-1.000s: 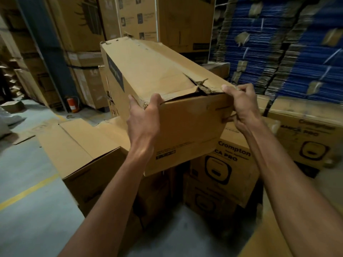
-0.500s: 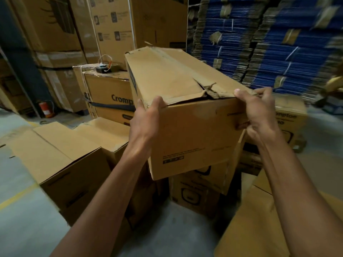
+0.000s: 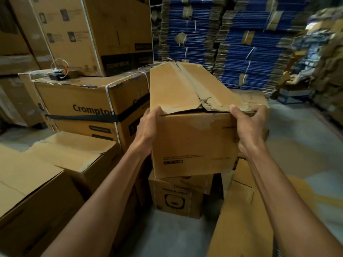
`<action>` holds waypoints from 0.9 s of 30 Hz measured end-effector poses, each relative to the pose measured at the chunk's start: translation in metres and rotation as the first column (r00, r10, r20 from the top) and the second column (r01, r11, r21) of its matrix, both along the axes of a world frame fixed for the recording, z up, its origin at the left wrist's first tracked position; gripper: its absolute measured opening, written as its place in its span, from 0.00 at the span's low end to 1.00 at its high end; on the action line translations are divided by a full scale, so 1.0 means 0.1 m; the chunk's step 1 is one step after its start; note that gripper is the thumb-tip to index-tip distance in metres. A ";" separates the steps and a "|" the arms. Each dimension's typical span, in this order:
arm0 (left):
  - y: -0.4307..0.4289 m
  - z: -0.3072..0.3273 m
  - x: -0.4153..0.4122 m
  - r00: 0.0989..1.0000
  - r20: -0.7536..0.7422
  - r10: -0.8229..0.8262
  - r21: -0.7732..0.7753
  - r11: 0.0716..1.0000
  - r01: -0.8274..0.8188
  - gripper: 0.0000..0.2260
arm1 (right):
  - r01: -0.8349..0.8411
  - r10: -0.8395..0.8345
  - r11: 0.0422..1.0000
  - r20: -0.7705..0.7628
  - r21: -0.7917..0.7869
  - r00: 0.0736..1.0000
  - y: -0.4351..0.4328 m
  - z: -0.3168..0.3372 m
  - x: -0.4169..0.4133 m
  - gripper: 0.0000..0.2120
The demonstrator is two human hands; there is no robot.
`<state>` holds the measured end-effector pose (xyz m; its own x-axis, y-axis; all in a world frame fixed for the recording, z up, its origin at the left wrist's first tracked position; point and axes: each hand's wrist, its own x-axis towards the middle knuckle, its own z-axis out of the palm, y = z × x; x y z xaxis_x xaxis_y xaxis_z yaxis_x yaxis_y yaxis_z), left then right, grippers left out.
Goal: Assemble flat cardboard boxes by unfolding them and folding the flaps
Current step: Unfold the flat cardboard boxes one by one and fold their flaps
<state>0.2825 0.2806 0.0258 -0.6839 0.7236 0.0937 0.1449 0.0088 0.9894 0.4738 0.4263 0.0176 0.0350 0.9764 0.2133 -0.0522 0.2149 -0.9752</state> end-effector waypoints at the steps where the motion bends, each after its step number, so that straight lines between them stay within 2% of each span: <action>1: 0.09 -0.01 -0.09 1.000 0.002 -0.013 -0.011 1.000 0.013 0.23 | 0.024 -0.024 1.000 0.006 -0.008 1.000 0.04 -0.03 -0.07 0.24; 4: 0.38 -0.06 -0.43 0.999 0.004 -0.052 -0.038 0.998 0.052 0.27 | 0.069 -0.069 0.997 0.004 -0.029 0.998 0.21 -0.11 -0.33 0.22; 10: 0.99 -0.15 -1.26 0.988 0.031 -0.149 -0.083 0.985 0.151 0.28 | 0.162 -0.161 0.986 0.031 -0.048 0.986 0.68 -0.11 -1.05 0.23; 14: 1.38 -0.10 -1.80 0.976 0.068 -0.206 -0.099 0.972 0.212 0.25 | 0.239 -0.237 0.969 0.035 -0.064 0.971 0.94 -0.14 -1.53 0.22; 17: 1.64 -0.06 -2.12 0.964 0.038 -0.263 -0.095 0.959 0.265 0.20 | 0.297 -0.296 0.950 0.021 -0.094 0.955 1.10 -0.17 -1.84 0.21; 22: 2.02 -0.17 -2.57 0.944 0.030 -0.328 -0.151 0.932 0.329 0.30 | 0.367 -0.367 0.922 0.026 -0.123 0.930 1.29 -0.35 -2.24 0.21; 27: 2.21 -0.24 -2.75 0.938 0.045 -0.343 -0.147 0.927 0.346 0.15 | 0.365 -0.357 0.920 0.081 -0.142 0.931 1.43 -0.46 -2.42 0.21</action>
